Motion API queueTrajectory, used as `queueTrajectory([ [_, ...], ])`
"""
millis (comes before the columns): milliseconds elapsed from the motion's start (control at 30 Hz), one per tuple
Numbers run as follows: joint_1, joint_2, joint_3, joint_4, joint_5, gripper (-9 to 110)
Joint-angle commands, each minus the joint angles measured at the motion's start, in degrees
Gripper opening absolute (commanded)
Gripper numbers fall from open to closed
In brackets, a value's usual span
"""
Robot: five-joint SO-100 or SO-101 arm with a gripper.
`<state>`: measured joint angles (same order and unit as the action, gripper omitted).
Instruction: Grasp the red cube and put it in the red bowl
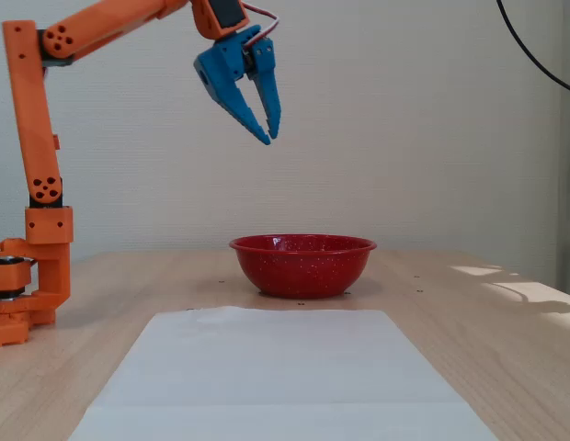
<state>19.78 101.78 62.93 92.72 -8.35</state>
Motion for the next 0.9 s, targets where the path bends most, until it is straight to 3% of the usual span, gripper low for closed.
queueTrajectory([
  [0,-4.31,11.07,2.37,-1.41,0.18,0],
  [367,-15.91,37.09,38.06,-20.3,2.55,0],
  [867,-19.69,63.81,82.09,-50.62,4.04,0],
])
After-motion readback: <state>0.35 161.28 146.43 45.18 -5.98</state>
